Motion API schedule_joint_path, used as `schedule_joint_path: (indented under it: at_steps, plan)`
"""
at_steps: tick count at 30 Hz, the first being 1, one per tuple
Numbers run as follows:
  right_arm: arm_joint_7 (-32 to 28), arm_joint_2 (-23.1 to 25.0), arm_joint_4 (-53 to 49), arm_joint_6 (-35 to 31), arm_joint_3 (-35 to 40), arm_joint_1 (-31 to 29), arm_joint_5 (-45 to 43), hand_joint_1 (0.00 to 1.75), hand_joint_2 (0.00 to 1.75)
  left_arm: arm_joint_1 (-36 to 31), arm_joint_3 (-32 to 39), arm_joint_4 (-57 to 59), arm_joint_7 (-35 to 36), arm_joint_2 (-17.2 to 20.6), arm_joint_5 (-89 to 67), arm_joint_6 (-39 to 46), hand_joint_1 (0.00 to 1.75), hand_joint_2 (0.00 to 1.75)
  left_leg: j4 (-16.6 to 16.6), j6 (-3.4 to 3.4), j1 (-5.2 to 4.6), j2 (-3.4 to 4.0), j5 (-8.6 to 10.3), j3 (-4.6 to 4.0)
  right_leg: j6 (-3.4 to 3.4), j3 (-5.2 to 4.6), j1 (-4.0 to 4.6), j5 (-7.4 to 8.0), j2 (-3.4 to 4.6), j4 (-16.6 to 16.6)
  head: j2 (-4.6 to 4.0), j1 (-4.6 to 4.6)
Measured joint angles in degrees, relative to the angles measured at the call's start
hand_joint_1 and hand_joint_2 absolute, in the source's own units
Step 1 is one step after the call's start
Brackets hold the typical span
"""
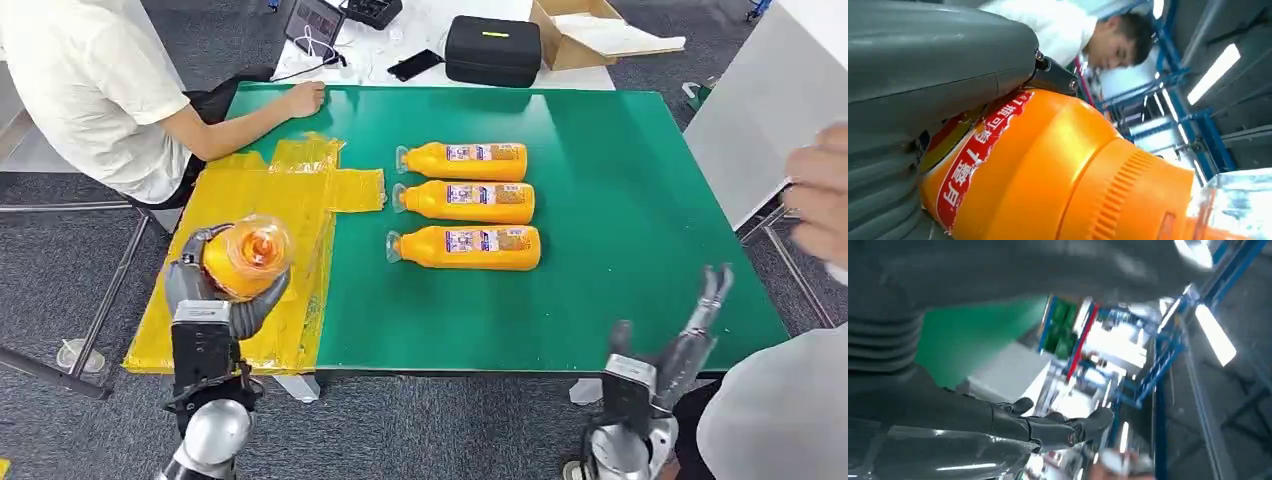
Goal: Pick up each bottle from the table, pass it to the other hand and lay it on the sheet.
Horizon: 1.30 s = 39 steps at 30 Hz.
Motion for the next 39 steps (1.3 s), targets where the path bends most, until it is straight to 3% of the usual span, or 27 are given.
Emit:
schedule_joint_path:
  at_steps: [4,6,15,20,21,23,31,32,39]
  plan:
    - [0.0,0.0,0.3,0.1,0.9,-0.1,-1.8,0.00,1.75,-2.3,1.6,4.8,7.9,0.4,-16.5,-3.3,1.62,1.75,0.0,-0.01,0.02,0.01,0.04,0.02,-0.01,0.03,0.02,0.00,0.00,0.0,0.00,0.04]
    - [0.0,0.0,0.9,0.1,1.9,-0.5,-2.4,0.00,1.75,-3.6,2.0,8.3,8.8,0.6,-19.0,-5.2,1.75,1.75,0.0,-0.03,0.02,0.02,0.07,0.01,-0.02,0.01,0.01,0.02,0.00,0.0,0.00,0.00]
    - [0.0,-1.2,5.8,0.1,9.2,-3.6,-5.6,0.00,1.75,-12.4,2.3,27.7,10.3,0.7,-21.3,-13.1,1.75,1.75,0.0,-0.02,0.02,0.03,0.16,0.00,0.00,0.02,0.01,0.05,0.00,0.0,0.00,0.02]
    - [0.0,-1.8,8.1,0.1,12.3,-4.6,-6.7,0.00,1.75,-15.6,2.2,35.8,10.6,0.2,-23.0,-13.6,1.48,1.75,0.0,-0.03,0.02,0.01,0.15,-0.03,0.00,0.00,0.01,0.04,0.00,0.0,0.00,0.02]
    - [0.0,-2.0,8.7,0.1,13.0,-4.9,-7.1,0.00,1.75,-16.5,2.2,37.6,11.1,0.0,-23.7,-13.6,1.52,1.75,0.0,-0.03,0.02,0.02,0.15,-0.03,0.00,0.00,0.01,0.04,0.00,0.0,0.00,0.02]
    - [0.0,-2.1,9.4,0.1,14.1,-5.1,-7.6,0.00,1.75,-17.6,2.1,40.4,11.9,-0.4,-24.8,-13.6,0.87,1.75,0.0,-0.03,0.02,0.02,0.15,-0.03,0.00,-0.01,0.01,0.04,0.00,0.0,0.00,0.02]
    - [0.0,-2.8,12.7,0.9,17.1,-6.1,-8.4,0.00,1.75,-20.8,1.4,50.1,13.5,-1.6,-27.4,-16.7,0.93,1.75,0.0,-0.03,0.02,0.00,0.15,-0.03,0.00,0.00,0.01,0.04,-0.01,0.0,0.00,0.02]
    - [0.0,-2.8,12.9,0.9,17.3,-6.2,-8.4,0.00,1.75,-21.1,1.3,50.7,13.5,-1.6,-27.4,-16.8,0.82,1.75,0.0,-0.03,0.02,0.01,0.15,-0.03,0.00,0.00,0.01,0.04,0.00,0.0,0.00,0.02]
    - [0.0,-3.2,14.1,1.0,18.1,-6.6,-8.7,0.00,1.75,-23.0,0.8,53.7,13.5,-1.9,-27.2,-20.6,0.52,1.75,0.0,-0.03,0.02,0.01,0.15,0.03,-0.01,0.07,0.01,0.04,0.00,0.0,0.00,0.02]
